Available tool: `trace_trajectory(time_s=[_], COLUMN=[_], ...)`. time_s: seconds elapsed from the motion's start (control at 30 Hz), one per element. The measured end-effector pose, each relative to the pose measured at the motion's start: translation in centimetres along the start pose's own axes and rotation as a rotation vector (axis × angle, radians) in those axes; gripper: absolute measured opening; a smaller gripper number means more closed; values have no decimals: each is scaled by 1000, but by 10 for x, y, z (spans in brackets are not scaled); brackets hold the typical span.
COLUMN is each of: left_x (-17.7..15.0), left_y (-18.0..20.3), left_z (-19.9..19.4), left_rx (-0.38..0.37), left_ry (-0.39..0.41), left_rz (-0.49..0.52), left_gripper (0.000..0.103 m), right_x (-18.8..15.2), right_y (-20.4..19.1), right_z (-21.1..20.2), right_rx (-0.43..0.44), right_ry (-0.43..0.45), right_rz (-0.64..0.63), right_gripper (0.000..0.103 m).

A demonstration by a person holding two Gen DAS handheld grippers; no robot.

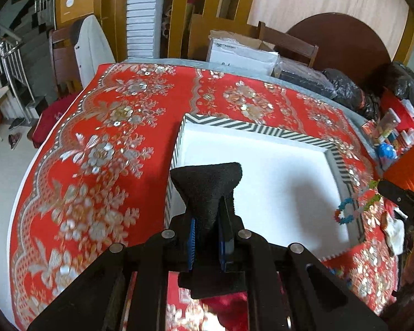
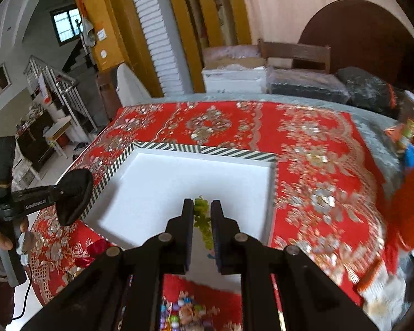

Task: Organize jewelry
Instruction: 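Carry the black bow into the tray and open the left gripper while the right drops its bracelet there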

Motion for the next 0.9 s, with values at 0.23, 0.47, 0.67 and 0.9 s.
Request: trace_trajectory(time_s=[0.23,0.47,0.67,0.9], left_x=[40,65,71,73], left_y=[3,6,-4,-18], left_z=[39,72,93,95], left_rx=[24,42,21,-78], left_ry=[-35,-75,-91,-98], left_rz=[-11,-25,-67,-108], left_gripper=[3,3,3,17], right_x=[45,68,71,60], right_y=[17,51,60,62], right_z=[57,100,113,96], right_rx=[-135,-228,-230,-148], right_ry=[-59,-82,-93,-77], right_rz=[-58,-13,11,67], right_gripper=[13,13,15,42])
Point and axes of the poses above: each gripper's, at about its wrist camera, not at the fingertips, and z roughly the way its jaws point, y to its right, x to its top, the point moved 1 cm from there along z, roughly the way its jaws point, and after that the axes turned 13 degrees about -y, right-handed, at the moved point
